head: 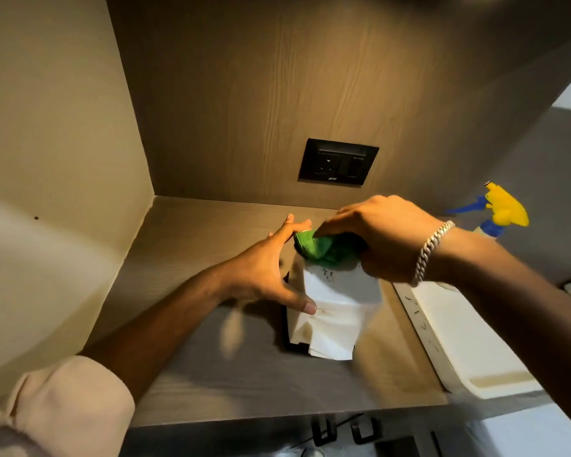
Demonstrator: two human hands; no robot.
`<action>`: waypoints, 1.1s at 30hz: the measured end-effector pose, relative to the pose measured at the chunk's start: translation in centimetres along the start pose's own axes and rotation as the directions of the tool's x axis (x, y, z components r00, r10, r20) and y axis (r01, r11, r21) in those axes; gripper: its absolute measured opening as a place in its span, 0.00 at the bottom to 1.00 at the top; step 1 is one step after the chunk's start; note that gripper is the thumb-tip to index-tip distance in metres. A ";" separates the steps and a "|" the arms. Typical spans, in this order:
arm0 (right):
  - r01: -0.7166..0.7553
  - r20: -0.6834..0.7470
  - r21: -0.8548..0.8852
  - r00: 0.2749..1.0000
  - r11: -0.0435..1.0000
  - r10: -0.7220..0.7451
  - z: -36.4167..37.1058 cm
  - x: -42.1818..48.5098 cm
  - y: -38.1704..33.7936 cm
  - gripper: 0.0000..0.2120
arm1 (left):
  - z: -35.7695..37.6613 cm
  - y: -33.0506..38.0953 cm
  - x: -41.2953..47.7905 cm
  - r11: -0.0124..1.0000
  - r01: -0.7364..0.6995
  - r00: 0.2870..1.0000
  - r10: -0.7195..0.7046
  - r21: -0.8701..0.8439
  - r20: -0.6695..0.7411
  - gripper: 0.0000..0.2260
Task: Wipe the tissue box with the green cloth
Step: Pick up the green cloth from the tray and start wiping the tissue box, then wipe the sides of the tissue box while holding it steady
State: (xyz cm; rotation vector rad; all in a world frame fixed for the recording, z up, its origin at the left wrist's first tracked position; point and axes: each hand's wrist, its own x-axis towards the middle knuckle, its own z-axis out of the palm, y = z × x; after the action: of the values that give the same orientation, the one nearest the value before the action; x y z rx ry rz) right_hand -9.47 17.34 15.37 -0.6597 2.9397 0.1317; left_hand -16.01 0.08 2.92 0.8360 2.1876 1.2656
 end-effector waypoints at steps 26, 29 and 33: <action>-0.003 -0.114 0.491 0.991 0.871 0.068 3.4 -11.7 1.6 0.24 | -0.5 0.8 -0.3 0.981 0.059 0.998 -0.061 0.184 0.009 0.62; 0.052 -0.208 0.827 0.953 0.560 0.219 5.2 -13.9 4.0 0.27 | -0.4 3.4 -0.3 0.937 0.093 0.993 -0.112 0.337 0.036 0.63; 0.241 -0.242 0.968 0.796 0.077 0.554 10.1 -13.8 6.4 0.23 | 1.2 8.1 1.9 0.761 0.016 0.975 -0.155 0.649 0.157 0.57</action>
State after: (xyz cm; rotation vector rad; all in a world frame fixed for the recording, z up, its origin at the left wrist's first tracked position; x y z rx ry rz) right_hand 1.19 30.07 7.72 -0.0124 2.4485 -2.2911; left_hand -14.43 5.25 9.32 1.0406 2.4713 0.3199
